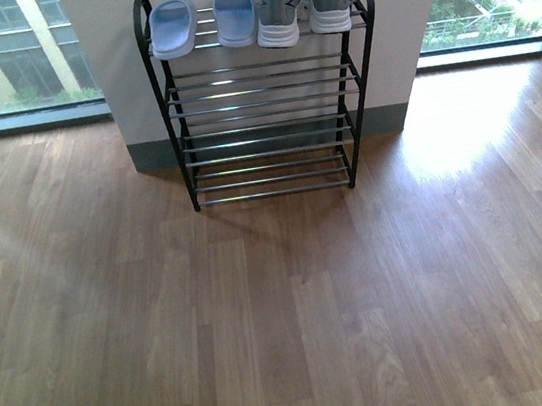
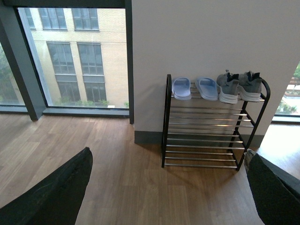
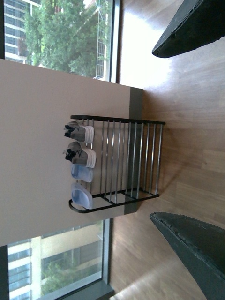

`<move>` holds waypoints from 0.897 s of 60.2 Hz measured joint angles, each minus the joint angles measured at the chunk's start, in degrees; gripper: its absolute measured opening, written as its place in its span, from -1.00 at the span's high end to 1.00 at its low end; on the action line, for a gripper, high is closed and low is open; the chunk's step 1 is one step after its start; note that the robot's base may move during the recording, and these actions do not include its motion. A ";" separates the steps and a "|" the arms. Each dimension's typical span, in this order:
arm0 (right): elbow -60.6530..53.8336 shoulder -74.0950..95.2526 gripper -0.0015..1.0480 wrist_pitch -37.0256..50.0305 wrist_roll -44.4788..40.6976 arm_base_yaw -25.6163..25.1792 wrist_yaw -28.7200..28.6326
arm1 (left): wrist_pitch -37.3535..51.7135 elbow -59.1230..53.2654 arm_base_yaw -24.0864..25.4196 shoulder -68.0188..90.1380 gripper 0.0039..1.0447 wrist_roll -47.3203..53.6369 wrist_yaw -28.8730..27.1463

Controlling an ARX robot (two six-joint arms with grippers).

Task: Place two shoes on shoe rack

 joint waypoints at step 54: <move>0.00 -0.02 -0.82 0.00 0.00 0.00 -0.02 | 0.00 0.00 0.00 0.00 -0.83 0.00 -0.04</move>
